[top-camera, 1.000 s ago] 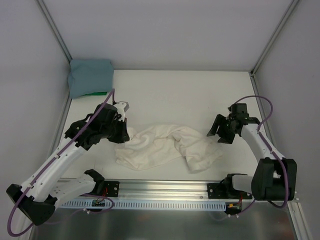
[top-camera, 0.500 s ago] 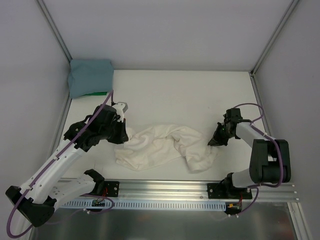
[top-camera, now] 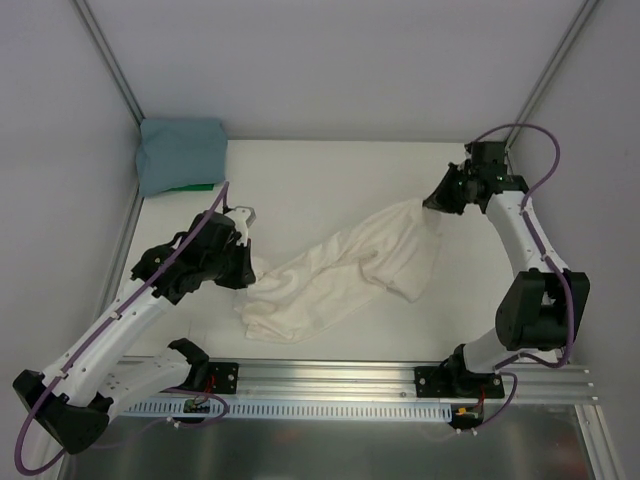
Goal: Fold and stack the t-shirts
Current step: Flatten out the tshirt
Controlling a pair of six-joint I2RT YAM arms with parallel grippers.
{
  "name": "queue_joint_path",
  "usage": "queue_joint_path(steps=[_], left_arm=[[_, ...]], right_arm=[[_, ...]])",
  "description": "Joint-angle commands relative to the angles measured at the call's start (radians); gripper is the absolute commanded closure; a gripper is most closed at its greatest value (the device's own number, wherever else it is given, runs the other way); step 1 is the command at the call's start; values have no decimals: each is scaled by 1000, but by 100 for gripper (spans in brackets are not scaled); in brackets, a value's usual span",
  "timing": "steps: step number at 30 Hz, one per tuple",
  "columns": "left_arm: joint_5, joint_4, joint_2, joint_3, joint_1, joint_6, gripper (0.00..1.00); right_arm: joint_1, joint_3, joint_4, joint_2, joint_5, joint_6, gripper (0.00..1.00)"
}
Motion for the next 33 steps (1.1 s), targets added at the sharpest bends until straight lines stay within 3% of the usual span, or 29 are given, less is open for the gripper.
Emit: queue_joint_path(steps=[1,5,9,11,15,18,19,20,21,22,23,24,28,33], left_arm=[[-33,22,-12,-3,-4,18,100],[-71,34,-28,12,-3,18,100],[-77,36,-60,10,-4,15,100],[-71,33,-63,10,-3,12,100],[-62,33,-61,18,-3,10,100],[-59,34,-55,26,-3,8,100],[-56,37,-49,29,-3,7,100],[-48,37,-46,30,-3,7,100],[-42,37,-44,32,-3,4,100],[-40,37,-41,35,-3,2,100],[-40,37,-38,35,-3,1,100],[-40,41,-40,35,-4,-1,100],[-16,45,-32,27,-4,-5,100],[-6,42,-21,35,-3,-1,100]], right_arm=[[-5,185,-72,20,-28,17,100],[-5,237,-111,-72,-98,17,100],[-3,113,-204,-303,-74,-1,100],[-3,-31,-249,-412,-66,4,100],[-2,-353,-255,-781,-100,65,100],[-2,-486,-342,-901,-101,51,100],[-2,-523,-376,-947,-117,44,94],[-2,-534,-401,-961,-127,34,83],[-2,-545,-422,-972,-159,28,64],[0,-553,-450,-992,-181,8,27],[0,-562,-464,-1003,-195,4,10],[-2,-563,-474,-1015,-192,1,1],[-2,-550,-441,-1040,-146,2,0],[-2,-510,-329,-867,-125,-7,1]])
